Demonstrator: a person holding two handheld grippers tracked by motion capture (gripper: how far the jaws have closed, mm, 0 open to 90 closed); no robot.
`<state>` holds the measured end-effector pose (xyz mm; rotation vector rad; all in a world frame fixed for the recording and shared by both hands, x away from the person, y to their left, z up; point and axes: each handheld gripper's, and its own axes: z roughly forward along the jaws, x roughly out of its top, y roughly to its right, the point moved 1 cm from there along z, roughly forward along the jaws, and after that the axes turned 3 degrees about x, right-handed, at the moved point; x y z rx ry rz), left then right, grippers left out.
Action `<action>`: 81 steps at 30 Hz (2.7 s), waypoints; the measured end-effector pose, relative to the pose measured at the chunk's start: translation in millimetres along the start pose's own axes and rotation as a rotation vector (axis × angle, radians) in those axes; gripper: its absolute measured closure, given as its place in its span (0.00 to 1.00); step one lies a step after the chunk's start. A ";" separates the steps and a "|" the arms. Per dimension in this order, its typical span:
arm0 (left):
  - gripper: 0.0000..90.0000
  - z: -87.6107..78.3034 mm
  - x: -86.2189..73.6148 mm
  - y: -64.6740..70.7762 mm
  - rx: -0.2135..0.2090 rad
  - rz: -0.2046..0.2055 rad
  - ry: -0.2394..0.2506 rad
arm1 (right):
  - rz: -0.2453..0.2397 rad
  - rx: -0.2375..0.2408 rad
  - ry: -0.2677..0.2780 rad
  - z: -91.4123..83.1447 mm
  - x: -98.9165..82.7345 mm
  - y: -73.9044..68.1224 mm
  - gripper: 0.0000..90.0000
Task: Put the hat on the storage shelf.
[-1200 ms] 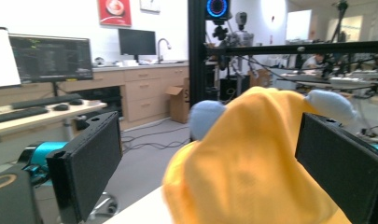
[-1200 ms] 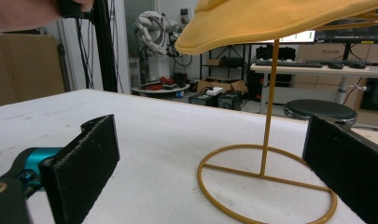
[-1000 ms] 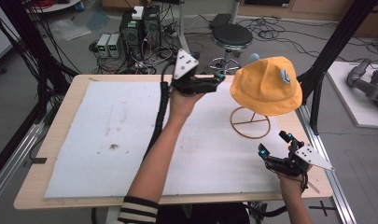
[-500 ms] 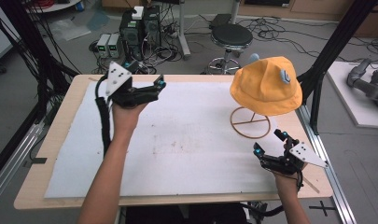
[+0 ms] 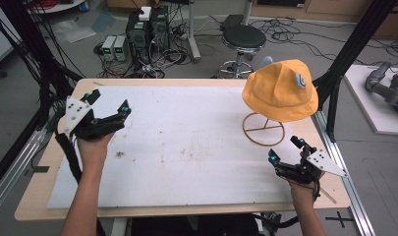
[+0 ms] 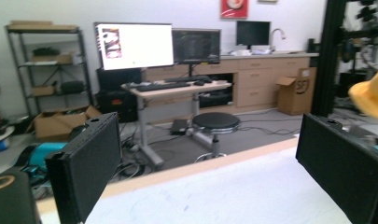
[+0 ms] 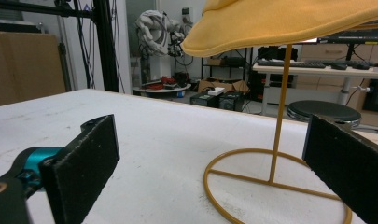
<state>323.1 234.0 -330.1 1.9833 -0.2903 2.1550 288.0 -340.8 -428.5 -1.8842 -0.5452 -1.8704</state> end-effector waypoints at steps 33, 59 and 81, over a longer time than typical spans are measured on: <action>0.08 -70.9 -75.5 -32.2 0.125 -0.045 -0.048 | 0.031 -0.042 0.003 0.4 -1.0 8.4 0.04; 0.08 -70.9 -77.1 -29.6 0.101 -0.043 -0.044 | 0.032 -0.051 0.006 -1.6 -0.3 9.6 0.04; 0.08 -69.3 -79.4 -30.7 0.095 -0.049 -0.061 | 0.032 -0.053 0.005 -0.8 -0.8 10.7 0.04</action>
